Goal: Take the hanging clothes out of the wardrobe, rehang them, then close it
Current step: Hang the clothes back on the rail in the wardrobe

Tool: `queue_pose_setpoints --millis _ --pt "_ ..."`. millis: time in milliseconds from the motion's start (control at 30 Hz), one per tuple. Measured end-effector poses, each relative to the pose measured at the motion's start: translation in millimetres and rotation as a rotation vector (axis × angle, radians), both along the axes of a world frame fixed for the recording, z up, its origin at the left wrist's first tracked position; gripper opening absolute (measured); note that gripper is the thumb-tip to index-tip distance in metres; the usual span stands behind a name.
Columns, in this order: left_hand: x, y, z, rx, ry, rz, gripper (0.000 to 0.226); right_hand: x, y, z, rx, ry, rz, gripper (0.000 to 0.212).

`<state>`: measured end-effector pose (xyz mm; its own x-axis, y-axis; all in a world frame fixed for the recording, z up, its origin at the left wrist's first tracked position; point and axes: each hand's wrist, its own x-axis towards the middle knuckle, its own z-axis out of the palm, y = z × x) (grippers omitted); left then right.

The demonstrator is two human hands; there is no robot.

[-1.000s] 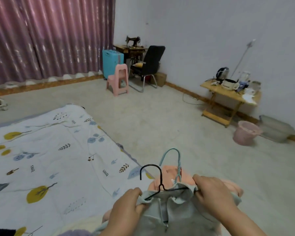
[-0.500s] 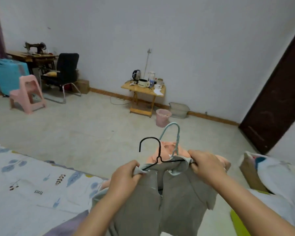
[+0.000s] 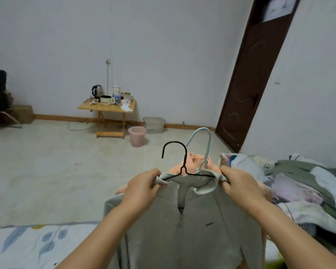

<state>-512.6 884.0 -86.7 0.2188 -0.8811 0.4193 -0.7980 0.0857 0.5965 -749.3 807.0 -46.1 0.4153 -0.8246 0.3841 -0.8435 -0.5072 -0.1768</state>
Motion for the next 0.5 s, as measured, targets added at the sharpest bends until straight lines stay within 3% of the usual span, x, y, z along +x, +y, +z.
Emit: queue_pose_setpoints --millis 133,233,300,400,500 --pt "-58.0 -15.4 13.2 -0.019 -0.201 -0.157 0.061 -74.2 15.5 11.6 0.153 -0.120 -0.041 0.034" --pt "-106.3 -19.9 20.1 -0.072 -0.283 -0.253 0.056 -129.2 32.8 17.1 0.276 -0.234 -0.083 0.033" --pt "-134.6 -19.2 22.5 -0.101 -0.326 -0.310 0.065 -161.9 46.5 22.4 0.377 -0.270 -0.103 0.031" --pt "-177.7 -17.8 21.6 -0.149 -0.321 -0.379 0.057 -211.2 73.7 33.2 0.515 -0.430 -0.102 0.058" --pt "-217.4 -14.4 18.4 -0.221 -0.253 -0.475 0.058 -247.6 104.8 39.4 0.610 -0.636 -0.140 0.054"
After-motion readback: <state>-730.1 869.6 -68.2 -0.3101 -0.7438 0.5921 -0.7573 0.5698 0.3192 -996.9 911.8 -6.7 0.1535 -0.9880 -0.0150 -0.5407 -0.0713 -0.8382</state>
